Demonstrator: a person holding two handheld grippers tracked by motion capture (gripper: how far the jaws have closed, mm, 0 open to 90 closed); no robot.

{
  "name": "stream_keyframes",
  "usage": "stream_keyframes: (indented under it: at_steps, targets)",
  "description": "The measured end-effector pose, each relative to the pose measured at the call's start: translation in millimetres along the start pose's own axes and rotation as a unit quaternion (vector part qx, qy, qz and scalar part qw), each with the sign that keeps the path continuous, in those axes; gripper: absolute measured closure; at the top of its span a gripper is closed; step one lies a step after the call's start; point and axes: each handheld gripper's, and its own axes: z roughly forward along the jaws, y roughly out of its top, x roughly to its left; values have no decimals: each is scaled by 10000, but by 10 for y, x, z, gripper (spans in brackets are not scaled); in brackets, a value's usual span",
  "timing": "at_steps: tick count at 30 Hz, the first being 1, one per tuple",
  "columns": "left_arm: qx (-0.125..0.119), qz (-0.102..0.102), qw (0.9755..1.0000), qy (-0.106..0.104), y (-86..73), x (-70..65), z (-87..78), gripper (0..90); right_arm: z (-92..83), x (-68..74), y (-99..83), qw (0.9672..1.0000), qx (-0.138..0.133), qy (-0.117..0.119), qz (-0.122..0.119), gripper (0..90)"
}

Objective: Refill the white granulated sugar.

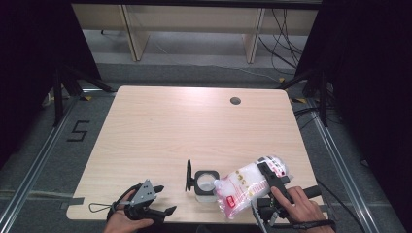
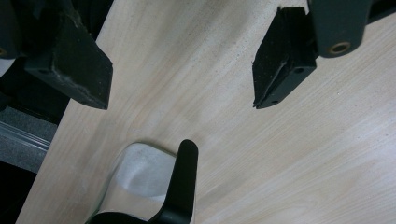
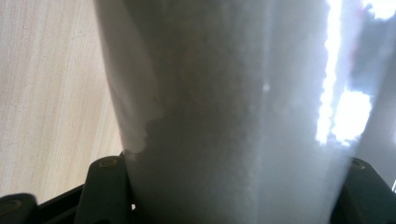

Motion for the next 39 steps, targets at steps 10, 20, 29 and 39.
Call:
stream_keyframes:
  at_steps: [10,20,29,39]
  targets:
    - [-89,-108,9999,-53,-2,-17,9,197,17,-17,-10,9997,-138,-146,-157,411]
    - [-69,-74,9999,-38,-2,-11,8,198,11,2,3,9999,-111,-97,-32,411]
    - [-45,-61,10000,-50,0,-9,6,197,-7,16,25,10000,11,18,71,411]
    - [-46,-76,9999,-64,-1,-11,6,197,7,-8,61,9999,-57,-6,-162,411]
